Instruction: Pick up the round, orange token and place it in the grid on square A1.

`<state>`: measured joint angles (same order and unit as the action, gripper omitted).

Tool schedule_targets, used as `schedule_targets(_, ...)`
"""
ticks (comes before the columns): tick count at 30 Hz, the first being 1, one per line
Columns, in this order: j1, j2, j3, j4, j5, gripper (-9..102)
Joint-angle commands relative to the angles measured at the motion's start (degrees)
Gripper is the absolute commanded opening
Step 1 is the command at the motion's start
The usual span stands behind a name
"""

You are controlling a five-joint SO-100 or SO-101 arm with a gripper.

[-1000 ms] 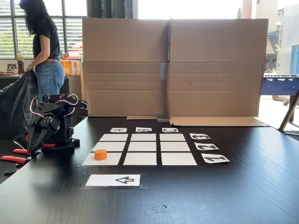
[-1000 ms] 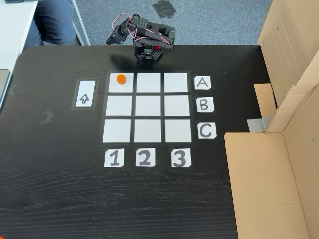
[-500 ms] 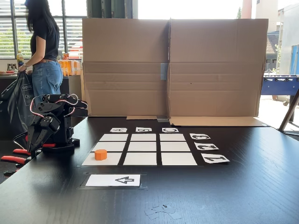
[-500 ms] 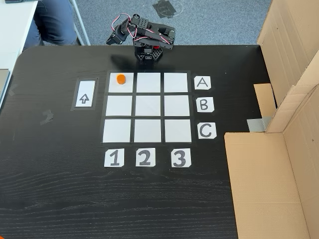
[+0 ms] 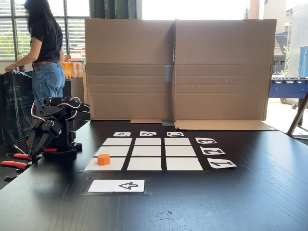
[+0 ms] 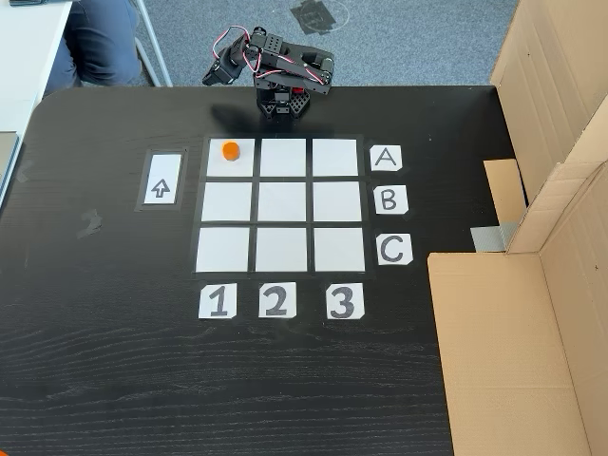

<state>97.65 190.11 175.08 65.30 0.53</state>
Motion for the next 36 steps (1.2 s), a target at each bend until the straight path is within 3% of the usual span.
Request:
schedule_targets(1, -0.4, 0.4, 0.2, -0.1, -0.3, 0)
schedule_targets(36, -0.3, 0.4, 0.2, -1.6, -0.3, 0)
